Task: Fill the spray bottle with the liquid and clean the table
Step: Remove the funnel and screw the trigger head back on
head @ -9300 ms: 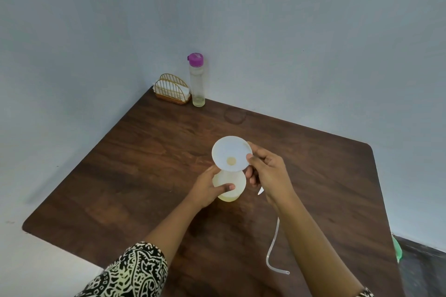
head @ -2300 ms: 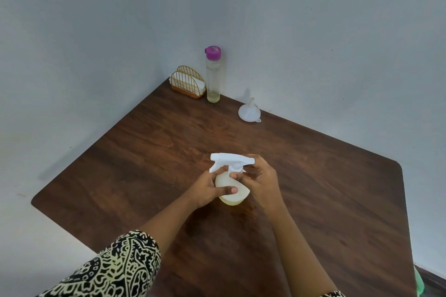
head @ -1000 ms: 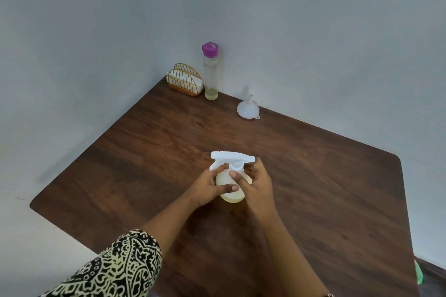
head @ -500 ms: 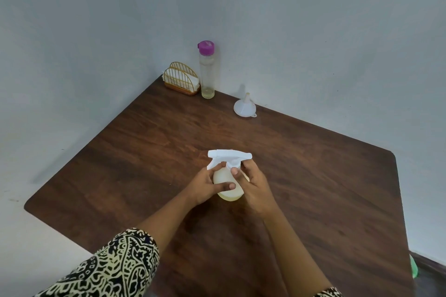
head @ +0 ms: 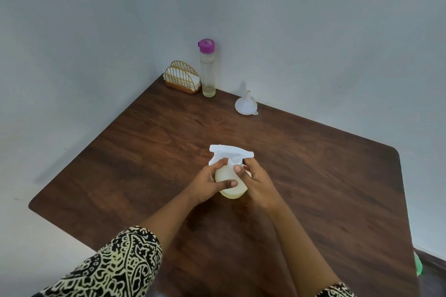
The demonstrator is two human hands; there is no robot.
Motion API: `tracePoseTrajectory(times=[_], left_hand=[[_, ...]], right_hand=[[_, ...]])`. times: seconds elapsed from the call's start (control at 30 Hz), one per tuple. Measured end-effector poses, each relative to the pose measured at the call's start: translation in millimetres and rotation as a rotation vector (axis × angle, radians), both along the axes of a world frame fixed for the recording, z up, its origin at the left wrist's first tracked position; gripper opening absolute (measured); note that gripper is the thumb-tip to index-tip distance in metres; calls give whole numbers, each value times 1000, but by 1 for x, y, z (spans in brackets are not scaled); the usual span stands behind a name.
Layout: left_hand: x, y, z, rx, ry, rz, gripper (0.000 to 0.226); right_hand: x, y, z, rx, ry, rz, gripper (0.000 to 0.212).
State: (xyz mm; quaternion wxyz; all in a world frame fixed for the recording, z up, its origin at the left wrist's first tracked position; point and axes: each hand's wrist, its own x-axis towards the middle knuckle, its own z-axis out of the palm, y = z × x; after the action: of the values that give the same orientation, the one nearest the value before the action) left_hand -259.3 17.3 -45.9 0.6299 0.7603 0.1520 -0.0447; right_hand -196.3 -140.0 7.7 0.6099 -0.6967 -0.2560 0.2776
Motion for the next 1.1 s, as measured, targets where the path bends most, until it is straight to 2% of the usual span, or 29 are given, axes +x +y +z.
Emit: tracePoseTrajectory(times=[0.17,0.3,0.47,0.53,0.63,0.7,0.77,0.87,0.97,1.03,1.1], left_hand=[[0,-2,-6,60,0,36,87],[-3,-8,1,101,-102,53,75],[-6,-11,12,151,-239,44,47],[-4,-10,13,132,-233,30,45],[-3,-6,11,75,-162,-3,47],[-2,-2,8,69,-129,-21,49],[-3,-3,7,75,-131,-16,51],[-5,-10,10,140,-215,24,49],[-6,-18,7,235,-303,57,48],[-6,-21,4,282,-319,91,52],[-6,-25,6,282,-361,106,46]], right_hand=[[5,6,-3,-84,-219,-97,19],[-8,15,-15,-119,-349,-334,32],[-22,26,-14,-151,-403,-497,28],[-16,23,-11,-141,-327,-427,30],[3,12,-5,-171,-236,-143,39],[13,9,0,-216,-262,31,43],[15,9,0,-261,-337,41,41],[6,10,-4,-312,-434,-104,41],[-8,14,-12,-293,-487,-297,52],[-14,18,-15,-280,-535,-406,49],[-18,22,-18,-288,-566,-480,44]])
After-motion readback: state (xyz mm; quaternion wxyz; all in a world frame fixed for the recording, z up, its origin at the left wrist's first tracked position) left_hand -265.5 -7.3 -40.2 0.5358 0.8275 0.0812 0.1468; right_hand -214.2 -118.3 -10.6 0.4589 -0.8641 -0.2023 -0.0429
